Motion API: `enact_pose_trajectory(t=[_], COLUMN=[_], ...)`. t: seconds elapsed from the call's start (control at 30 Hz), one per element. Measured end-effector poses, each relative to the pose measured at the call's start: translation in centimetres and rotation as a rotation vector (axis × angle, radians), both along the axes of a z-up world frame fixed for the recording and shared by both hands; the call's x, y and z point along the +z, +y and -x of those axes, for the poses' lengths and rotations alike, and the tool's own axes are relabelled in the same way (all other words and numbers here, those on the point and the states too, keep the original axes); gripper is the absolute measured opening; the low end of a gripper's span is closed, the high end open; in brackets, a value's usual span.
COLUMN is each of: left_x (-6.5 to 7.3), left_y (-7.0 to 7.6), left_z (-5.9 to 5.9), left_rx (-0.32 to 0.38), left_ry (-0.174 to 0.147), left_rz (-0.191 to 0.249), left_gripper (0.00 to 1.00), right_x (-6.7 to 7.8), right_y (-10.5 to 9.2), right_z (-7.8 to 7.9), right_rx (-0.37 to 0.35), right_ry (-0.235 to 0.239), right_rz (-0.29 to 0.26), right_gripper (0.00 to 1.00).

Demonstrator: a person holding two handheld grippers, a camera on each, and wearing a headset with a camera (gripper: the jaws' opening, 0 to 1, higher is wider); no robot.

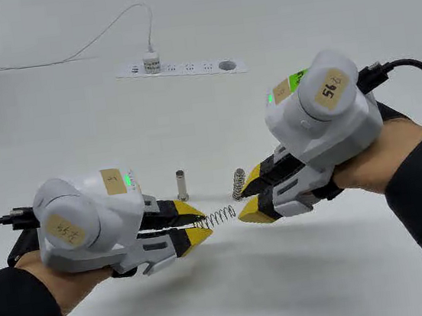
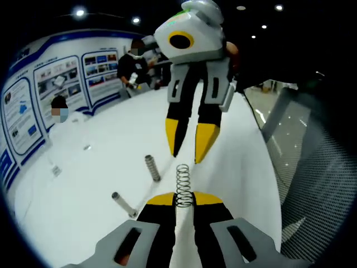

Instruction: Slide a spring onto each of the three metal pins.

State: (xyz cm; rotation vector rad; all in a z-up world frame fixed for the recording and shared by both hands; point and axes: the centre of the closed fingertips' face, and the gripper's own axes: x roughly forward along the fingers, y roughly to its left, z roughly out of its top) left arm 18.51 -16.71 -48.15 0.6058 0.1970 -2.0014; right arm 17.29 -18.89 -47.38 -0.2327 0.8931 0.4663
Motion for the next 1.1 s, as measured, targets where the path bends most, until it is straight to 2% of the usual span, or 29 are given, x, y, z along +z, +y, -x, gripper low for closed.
enact_pose_trajectory(t=[0.17, 0.5, 0.77, 1.1], left_x=[0.6, 1.5, 1.5, 1.2], left_y=[-0.1, -0.4, -0.3, -0.4], left_z=[0.6, 1.5, 1.7, 1.3], left_rx=[-0.019, -0.046, -0.051, -0.037], left_ry=[0.013, 0.018, 0.018, 0.017], left_rz=[0.014, 0.043, 0.043, 0.038], left_gripper=[0.10, 0.10, 0.10, 0.10], right_x=[-0.1, -0.1, -0.1, 0.9], right_y=[0.4, 0.9, 1.0, 1.4], right_z=[0.2, 0.4, 0.5, 0.2], right_rx=[0.015, 0.035, 0.040, 0.058], right_ry=[0.007, 0.010, 0.012, -0.005], right_rz=[-0.011, -0.025, -0.023, -0.010], right_gripper=[0.19, 0.18, 0.14, 0.13])
